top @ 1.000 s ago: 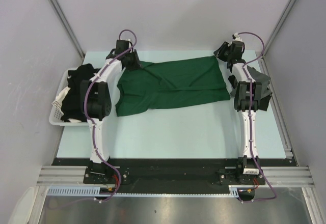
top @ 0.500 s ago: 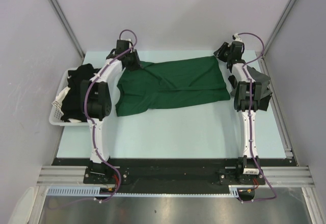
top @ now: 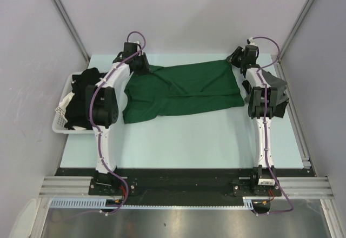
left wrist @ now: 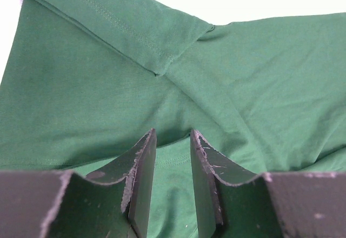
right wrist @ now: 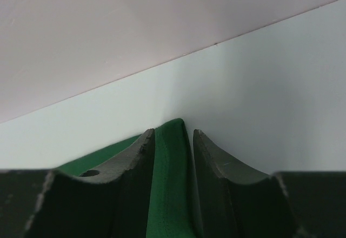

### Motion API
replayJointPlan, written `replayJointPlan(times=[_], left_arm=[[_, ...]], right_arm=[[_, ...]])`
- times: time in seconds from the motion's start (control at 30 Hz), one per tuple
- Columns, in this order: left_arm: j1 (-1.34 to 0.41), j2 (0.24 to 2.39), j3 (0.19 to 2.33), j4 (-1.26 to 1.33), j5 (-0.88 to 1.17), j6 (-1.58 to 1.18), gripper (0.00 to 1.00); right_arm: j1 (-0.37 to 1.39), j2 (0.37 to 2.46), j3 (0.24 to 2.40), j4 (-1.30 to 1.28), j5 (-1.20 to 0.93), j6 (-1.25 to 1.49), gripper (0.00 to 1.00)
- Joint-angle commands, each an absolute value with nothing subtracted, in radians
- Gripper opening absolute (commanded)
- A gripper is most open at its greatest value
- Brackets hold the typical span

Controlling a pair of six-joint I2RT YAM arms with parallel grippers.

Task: Fold and stack the t-shirts

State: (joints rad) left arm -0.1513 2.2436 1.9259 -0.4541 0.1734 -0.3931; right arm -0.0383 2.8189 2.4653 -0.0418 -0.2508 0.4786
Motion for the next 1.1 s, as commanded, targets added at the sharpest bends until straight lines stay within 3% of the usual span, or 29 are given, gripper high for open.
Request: replayJointPlan(times=[0.0, 0.43, 0.6, 1.07], left_arm=[[-0.156, 2.155, 1.951, -0.431, 0.201, -0.403, 0.37], [-0.160, 2.149, 1.950, -0.437, 0.201, -0.403, 0.37], [-0.161, 2.148, 1.948, -0.440, 0.201, -0.402, 0.37], [-0.164, 2.135, 1.922, -0.440, 0.195, -0.408, 0.37]], right_arm=[[-0.032, 2.830, 2.511, -0.041, -0.242, 0.497, 0.39], [-0.032, 2.842, 2.516, -0.037, -0.278, 0.529, 0.25], [-0.034, 2.852, 2.525, -0.021, -0.298, 0.548, 0.00], [-0.043, 2.800, 2.523, 0.026, -0.321, 0.540, 0.00]])
